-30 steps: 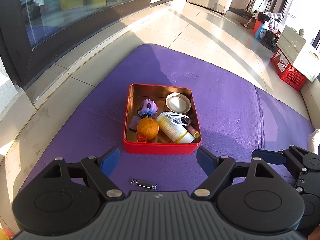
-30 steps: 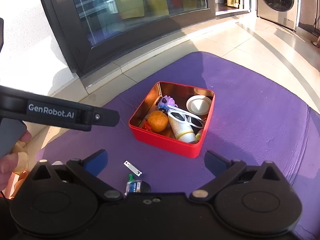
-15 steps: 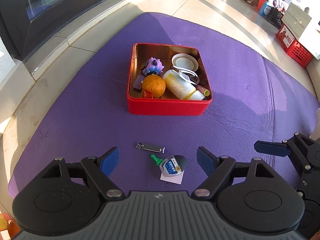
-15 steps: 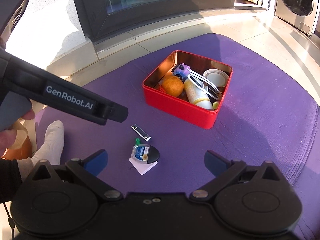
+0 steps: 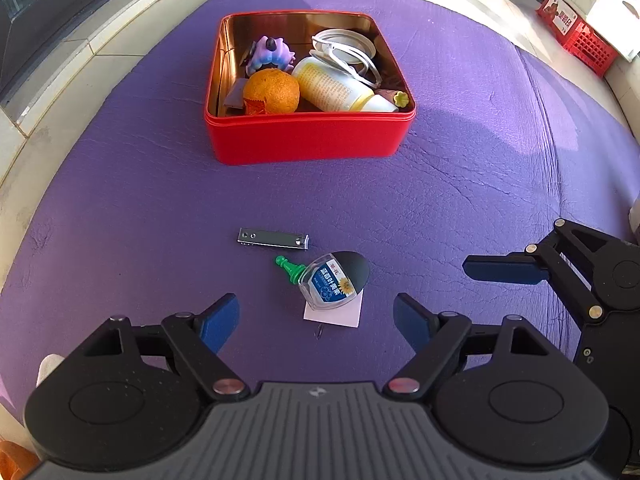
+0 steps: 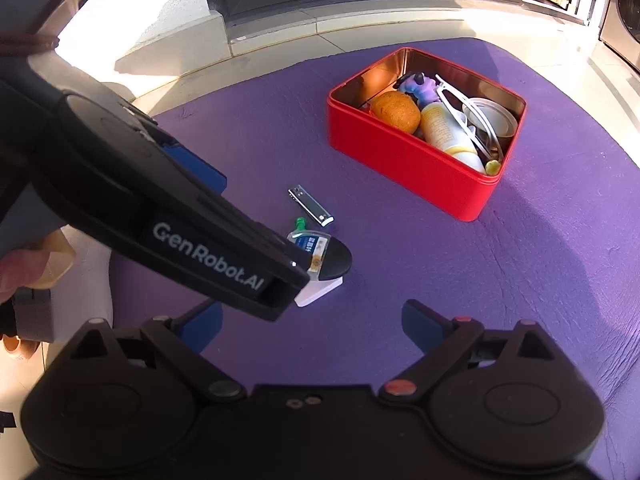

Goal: Organize rigid objects
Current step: 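Move both tools toward the eye-drop bottle and white card, then grasp the eye-drop bottle with the left tool while the right tool grasps the white card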

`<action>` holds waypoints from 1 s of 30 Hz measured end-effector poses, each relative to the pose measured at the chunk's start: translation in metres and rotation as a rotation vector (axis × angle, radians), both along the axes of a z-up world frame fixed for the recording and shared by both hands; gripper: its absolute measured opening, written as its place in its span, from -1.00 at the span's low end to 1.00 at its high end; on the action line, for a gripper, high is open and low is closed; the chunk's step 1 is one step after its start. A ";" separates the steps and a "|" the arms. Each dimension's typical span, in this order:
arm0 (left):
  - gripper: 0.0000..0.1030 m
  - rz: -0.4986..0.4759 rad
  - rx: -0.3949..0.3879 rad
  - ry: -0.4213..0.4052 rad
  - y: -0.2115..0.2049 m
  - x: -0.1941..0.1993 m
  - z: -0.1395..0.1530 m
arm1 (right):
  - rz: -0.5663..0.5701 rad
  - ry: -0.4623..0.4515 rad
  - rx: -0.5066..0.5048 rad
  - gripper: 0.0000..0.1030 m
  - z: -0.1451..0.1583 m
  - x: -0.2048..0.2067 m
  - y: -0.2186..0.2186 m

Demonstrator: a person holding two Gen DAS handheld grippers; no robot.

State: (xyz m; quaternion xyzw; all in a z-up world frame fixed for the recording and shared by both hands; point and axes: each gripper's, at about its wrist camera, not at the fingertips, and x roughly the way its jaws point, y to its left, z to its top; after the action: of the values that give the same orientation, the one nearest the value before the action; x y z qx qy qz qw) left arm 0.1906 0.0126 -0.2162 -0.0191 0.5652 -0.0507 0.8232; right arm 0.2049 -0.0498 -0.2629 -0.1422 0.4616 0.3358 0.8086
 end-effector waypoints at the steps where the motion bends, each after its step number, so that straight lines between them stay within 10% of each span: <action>1: 0.63 -0.003 0.000 0.002 0.000 0.000 -0.004 | 0.003 0.005 0.003 0.82 -0.003 0.000 0.000; 22: 0.61 0.013 -0.071 0.044 0.000 0.022 -0.050 | 0.090 0.031 -0.001 0.34 -0.045 0.021 0.017; 30: 0.22 0.031 -0.082 0.059 0.000 0.027 -0.058 | 0.121 0.010 -0.007 0.15 -0.050 0.020 0.024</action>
State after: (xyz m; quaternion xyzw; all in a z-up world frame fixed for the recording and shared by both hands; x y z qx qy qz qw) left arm 0.2180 0.0130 -0.2741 -0.0630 0.5862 -0.0606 0.8054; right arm 0.2247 -0.0260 -0.3133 -0.1712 0.4573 0.3833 0.7840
